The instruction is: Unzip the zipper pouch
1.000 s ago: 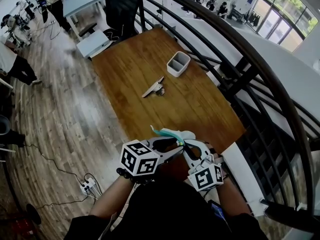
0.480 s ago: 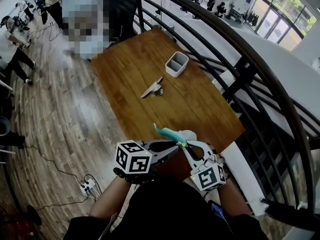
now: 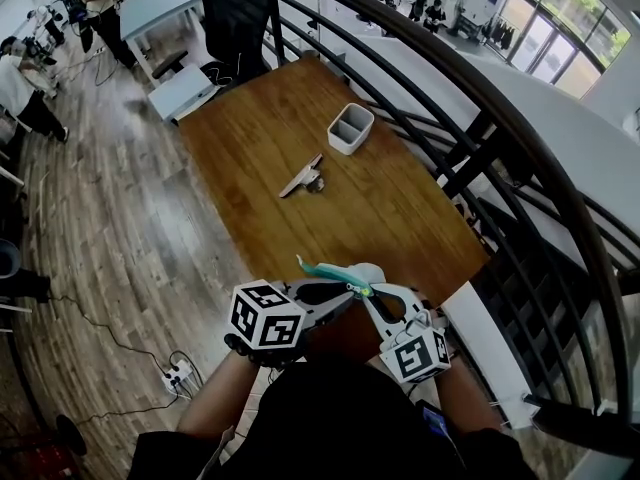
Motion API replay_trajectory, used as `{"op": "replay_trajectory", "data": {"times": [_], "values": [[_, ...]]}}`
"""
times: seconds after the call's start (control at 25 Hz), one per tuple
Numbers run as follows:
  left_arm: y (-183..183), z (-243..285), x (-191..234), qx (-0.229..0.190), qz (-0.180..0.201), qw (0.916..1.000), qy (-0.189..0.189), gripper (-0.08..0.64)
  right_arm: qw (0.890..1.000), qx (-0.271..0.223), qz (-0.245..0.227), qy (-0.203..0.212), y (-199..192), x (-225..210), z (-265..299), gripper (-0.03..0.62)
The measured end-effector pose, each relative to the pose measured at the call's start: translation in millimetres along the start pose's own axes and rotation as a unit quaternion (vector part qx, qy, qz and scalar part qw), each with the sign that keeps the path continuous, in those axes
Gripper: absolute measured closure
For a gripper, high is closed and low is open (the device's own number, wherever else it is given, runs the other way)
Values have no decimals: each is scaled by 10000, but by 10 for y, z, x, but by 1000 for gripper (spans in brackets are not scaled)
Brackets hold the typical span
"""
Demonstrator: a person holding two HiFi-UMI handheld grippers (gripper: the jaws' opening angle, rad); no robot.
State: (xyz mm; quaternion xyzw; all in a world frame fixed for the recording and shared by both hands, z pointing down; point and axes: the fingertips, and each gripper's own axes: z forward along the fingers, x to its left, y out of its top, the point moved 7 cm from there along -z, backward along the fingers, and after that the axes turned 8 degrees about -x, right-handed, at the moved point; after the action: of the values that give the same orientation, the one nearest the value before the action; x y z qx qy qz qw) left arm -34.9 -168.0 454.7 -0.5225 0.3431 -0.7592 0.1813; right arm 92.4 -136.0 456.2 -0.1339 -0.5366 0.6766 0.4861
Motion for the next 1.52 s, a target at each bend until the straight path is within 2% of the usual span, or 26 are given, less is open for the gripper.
{"op": "replay_trajectory", "data": {"times": [0.36, 0.56, 0.76, 0.92, 1.12, 1.24, 1.52], "values": [[14, 8, -46, 25, -21, 9998, -201, 485, 9999, 143, -25, -41, -34, 16, -18, 584], [13, 21, 10, 69, -68, 9999, -84, 498, 9998, 171, -74, -25, -43, 24, 4, 584], [7, 59, -44, 131, -76, 9995, -295, 514, 9997, 182, -164, 22, -51, 40, 26, 584], [-10, 79, -22, 194, -81, 9997, -130, 514, 9994, 242, -228, 73, -60, 74, 46, 584], [5, 75, 9, 202, -93, 9997, -34, 540, 9998, 173, -61, 48, -75, 37, 17, 584], [31, 67, 7, 148, -49, 9999, -40, 543, 9999, 125, 10, 66, -64, 24, 5, 574], [28, 26, -3, 201, 240, 9995, 11, 545, 9998, -2, 69, 179, -30, 54, -46, 488]]}}
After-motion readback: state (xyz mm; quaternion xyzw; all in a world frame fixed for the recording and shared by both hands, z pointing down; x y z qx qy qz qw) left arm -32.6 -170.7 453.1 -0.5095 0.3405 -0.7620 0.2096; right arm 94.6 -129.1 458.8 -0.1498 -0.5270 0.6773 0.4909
